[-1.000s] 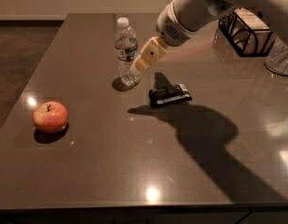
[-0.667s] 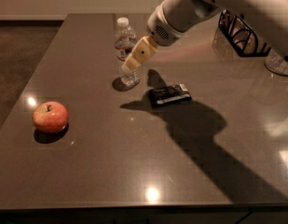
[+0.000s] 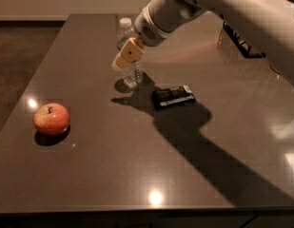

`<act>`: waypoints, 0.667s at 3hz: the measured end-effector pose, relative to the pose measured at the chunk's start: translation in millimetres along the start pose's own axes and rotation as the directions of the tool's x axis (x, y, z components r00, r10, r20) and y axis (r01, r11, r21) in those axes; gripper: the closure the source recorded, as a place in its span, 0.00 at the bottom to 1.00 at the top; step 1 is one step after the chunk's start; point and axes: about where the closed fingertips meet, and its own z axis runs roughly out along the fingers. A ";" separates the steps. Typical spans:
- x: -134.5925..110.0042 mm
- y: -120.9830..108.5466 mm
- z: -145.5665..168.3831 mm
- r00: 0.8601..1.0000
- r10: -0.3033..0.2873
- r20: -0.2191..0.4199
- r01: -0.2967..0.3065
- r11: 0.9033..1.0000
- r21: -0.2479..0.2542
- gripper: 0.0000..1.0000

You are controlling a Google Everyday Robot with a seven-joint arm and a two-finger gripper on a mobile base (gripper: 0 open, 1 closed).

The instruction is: Knock water bottle over

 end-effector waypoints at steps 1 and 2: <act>-9.2 5.1 -0.2 1.000 -0.005 0.014 0.005 1.000 -0.026 0.42; -13.5 3.4 -13.6 1.000 0.000 -0.015 0.000 0.999 -0.044 0.64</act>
Offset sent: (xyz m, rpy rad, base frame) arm -0.0146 -0.0142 0.0369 -0.0488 0.1037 0.0369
